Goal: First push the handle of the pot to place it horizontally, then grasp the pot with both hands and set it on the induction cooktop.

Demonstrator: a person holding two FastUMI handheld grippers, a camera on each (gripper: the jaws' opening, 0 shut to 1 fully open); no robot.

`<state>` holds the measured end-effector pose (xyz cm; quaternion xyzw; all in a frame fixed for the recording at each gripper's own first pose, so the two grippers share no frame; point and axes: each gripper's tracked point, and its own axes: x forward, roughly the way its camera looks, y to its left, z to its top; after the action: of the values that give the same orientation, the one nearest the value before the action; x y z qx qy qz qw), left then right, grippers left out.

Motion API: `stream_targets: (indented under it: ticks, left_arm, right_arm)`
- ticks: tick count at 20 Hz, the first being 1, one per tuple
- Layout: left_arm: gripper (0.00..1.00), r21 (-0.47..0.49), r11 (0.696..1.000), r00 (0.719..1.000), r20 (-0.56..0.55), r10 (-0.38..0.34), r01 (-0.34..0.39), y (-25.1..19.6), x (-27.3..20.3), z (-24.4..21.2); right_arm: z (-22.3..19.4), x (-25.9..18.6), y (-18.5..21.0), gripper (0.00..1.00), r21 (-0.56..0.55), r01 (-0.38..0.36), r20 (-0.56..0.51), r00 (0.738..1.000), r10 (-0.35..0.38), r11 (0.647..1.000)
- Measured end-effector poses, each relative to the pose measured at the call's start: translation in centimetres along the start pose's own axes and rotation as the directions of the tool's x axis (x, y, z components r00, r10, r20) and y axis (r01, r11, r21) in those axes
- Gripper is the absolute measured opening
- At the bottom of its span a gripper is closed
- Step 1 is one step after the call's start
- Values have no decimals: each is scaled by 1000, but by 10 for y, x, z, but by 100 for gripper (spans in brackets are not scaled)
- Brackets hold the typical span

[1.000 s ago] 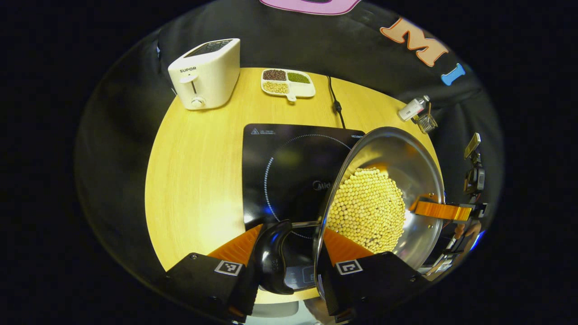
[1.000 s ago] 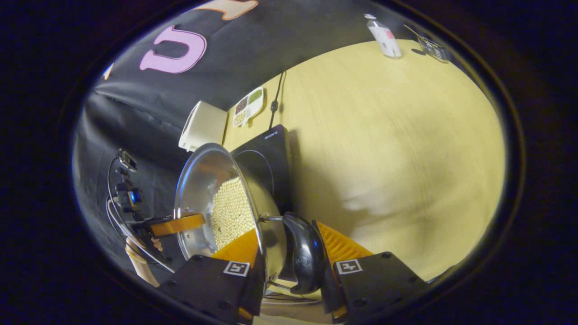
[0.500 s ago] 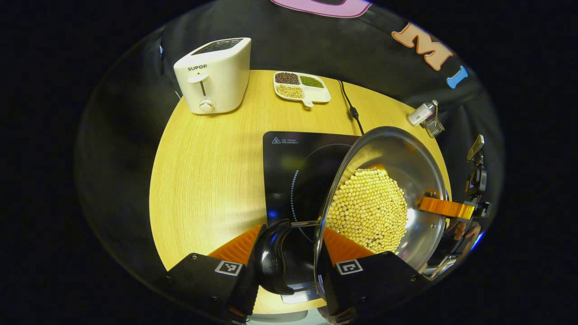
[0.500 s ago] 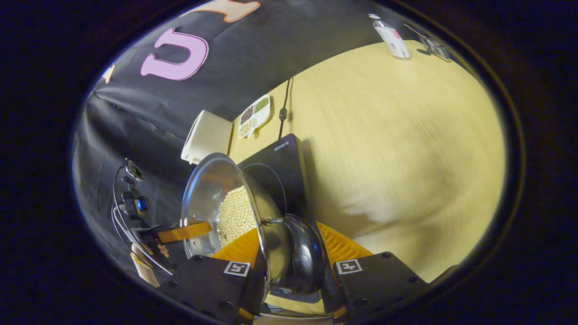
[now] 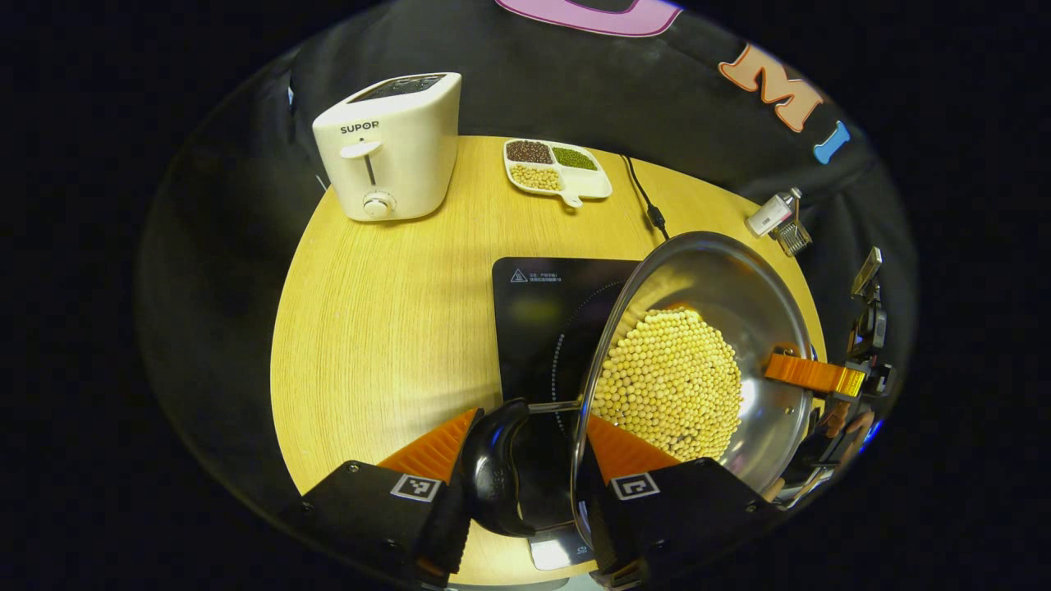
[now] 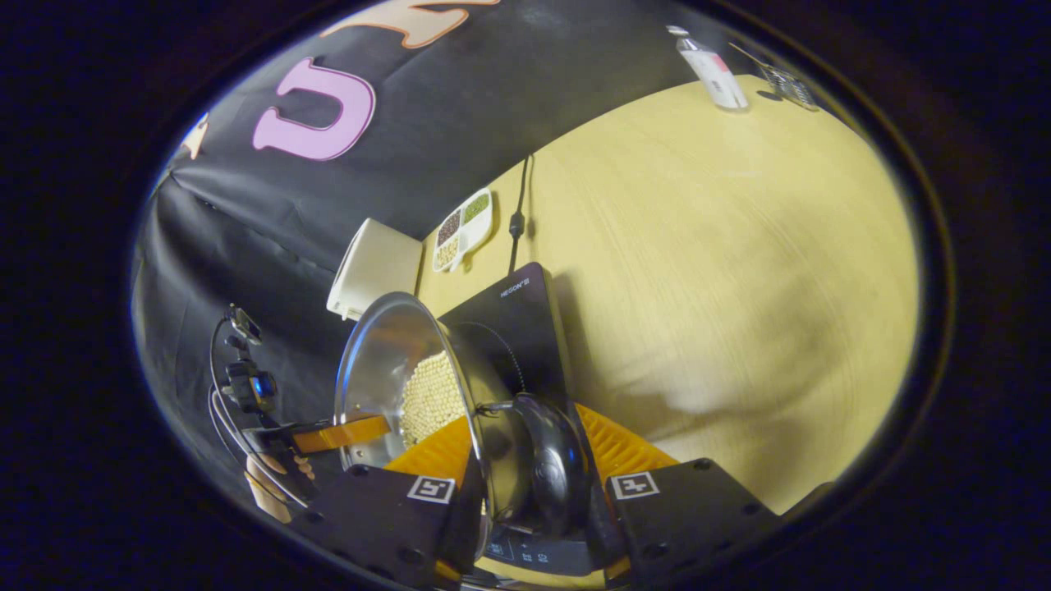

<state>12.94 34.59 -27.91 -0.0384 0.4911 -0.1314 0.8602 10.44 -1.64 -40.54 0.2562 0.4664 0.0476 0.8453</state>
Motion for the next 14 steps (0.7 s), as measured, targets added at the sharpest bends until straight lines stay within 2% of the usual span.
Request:
stream_targets:
  ticks: [9,10,11,12,14]
  left_arm:
    - [63,12,1000,1000,11,2,-2,2,6,4]
    - [63,6,1000,1000,12,2,-2,3,5,4]
    - [63,3,1000,1000,13,2,-2,3,3,2]
    - [63,0,1000,1000,12,3,-3,4,2,1]
    - [64,-3,1000,1000,9,7,-7,5,3,2]
  right_arm:
    - [7,2,2,47,12,-1,28,1000,1,1000]
    - [7,2,3,53,12,-2,30,1000,1,1000]
    - [8,2,2,48,12,-2,31,1000,2,1000]
    - [8,3,3,53,14,-4,30,1000,4,1000]
    - [9,1,3,54,16,-6,25,1000,5,1000]
